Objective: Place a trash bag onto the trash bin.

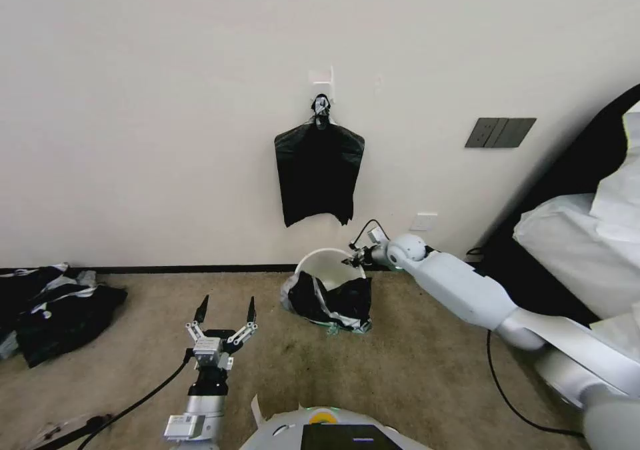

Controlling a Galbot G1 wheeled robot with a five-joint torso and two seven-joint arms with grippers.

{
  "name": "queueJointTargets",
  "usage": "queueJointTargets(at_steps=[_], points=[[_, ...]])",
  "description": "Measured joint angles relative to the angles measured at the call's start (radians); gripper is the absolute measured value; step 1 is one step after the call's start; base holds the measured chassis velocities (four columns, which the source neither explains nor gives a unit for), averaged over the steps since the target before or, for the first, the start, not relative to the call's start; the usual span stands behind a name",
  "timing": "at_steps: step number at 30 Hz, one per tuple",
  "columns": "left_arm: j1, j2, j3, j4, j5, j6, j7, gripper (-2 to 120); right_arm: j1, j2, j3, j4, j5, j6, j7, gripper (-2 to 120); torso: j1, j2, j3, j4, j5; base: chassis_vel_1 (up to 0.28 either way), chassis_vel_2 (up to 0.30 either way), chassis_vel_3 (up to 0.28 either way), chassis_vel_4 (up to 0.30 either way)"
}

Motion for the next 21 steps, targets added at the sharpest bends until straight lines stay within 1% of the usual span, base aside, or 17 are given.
queueJointTargets(at_steps=[3, 4, 6, 7, 8, 11, 12, 13, 15, 16, 19, 20, 21], points=[[-0.006, 0.005, 0.003, -0.003, -0.008, 0.008, 0.0, 100, -0.06, -0.043, 0.059, 0.081, 0.135, 0.0, 0.191, 2, 0.0, 0.0, 0.0, 0.0, 0.0001, 0.0, 0.0, 0.0, 0.0], [-0.006, 0.005, 0.003, -0.003, -0.008, 0.008, 0.0, 100, -0.06, -0.043, 0.059, 0.081, 0.135, 0.0, 0.191, 2, 0.0, 0.0, 0.0, 0.0, 0.0001, 0.0, 0.0, 0.0, 0.0], [-0.01, 0.009, 0.003, -0.004, -0.02, 0.015, 0.0, 100, -0.125, -0.073, 0.117, 0.15, 0.226, -0.001, 0.297, 2, 0.0, 0.0, 0.0, -0.0002, -0.0001, 0.0, 0.0, 0.0, 0.0], [-0.012, 0.011, 0.003, -0.005, -0.024, 0.018, 0.0, 100, -0.157, -0.085, 0.143, 0.181, 0.255, -0.001, 0.332, 2, 0.0, 0.0, 0.0, 0.0, -0.0001, 0.0, 0.0, 0.0, 0.0], [-0.012, 0.011, 0.003, -0.005, -0.024, 0.018, 0.0, 100, -0.157, -0.085, 0.143, 0.181, 0.255, -0.001, 0.332, 2, 0.0, 0.0, 0.0, 0.0, -0.0001, 0.0, 0.0, 0.0, 0.0], [-0.022, 0.019, 0.002, -0.006, -0.045, 0.028, 0.0, 100, -0.285, -0.129, 0.249, 0.309, 0.385, -0.001, 0.515, 2, 0.0, 0.0, 0.0, -0.0005, -0.0003, 0.0, 0.0, 0.0, 0.0], [-0.022, 0.019, 0.002, -0.006, -0.045, 0.028, 0.0, 100, -0.285, -0.129, 0.249, 0.309, 0.385, -0.001, 0.515, 2, 0.0, 0.0, 0.0, -0.0005, -0.0003, 0.0, 0.0, 0.0, 0.0], [-0.029, 0.022, 0.001, -0.006, -0.053, 0.034, 0.001, 100, -0.318, -0.138, 0.271, 0.343, 0.432, 0.0, 0.598, 2, 0.0, 0.0, 0.0, -0.0005, -0.0002, 0.0, 0.0, 0.0, 0.0], [-0.045, 0.029, 0.001, -0.006, -0.073, 0.05, 0.001, 100, -0.361, -0.146, 0.306, 0.394, 0.521, 0.0, 0.732, 2, 0.0, 0.0, 0.0, -0.0004, -0.0001, 0.0, 0.0, 0.0, 0.0], [-0.045, 0.029, 0.001, -0.006, -0.073, 0.05, 0.001, 100, -0.361, -0.146, 0.306, 0.394, 0.521, 0.0, 0.732, 2, 0.0, 0.0, 0.0, -0.0004, -0.0001, 0.0, 0.0, 0.0, 0.0], [-0.071, 0.037, 0.001, -0.004, -0.097, 0.074, 0.002, 100, -0.394, -0.116, 0.35, 0.449, 0.671, 0.002, 0.975, 2, 0.0, 0.0, 0.0, 0.0001, -0.0003, 0.0, 0.0, 0.0, 0.0], [-0.071, 0.037, 0.001, -0.004, -0.097, 0.074, 0.002, 100, -0.394, -0.116, 0.35, 0.449, 0.671, 0.002, 0.975, 2, 0.0, 0.0, 0.0, 0.0001, -0.0003, 0.0, 0.0, 0.0, 0.0], [-0.078, 0.04, 0.001, -0.002, -0.107, 0.079, 0.002, 100, -0.403, -0.1, 0.364, 0.463, 0.708, 0.003, 1.036, 2, 0.0, 0.0, 0.0, 0.0001, -0.0003, 0.0, 0.0, 0.0, 0.0]])
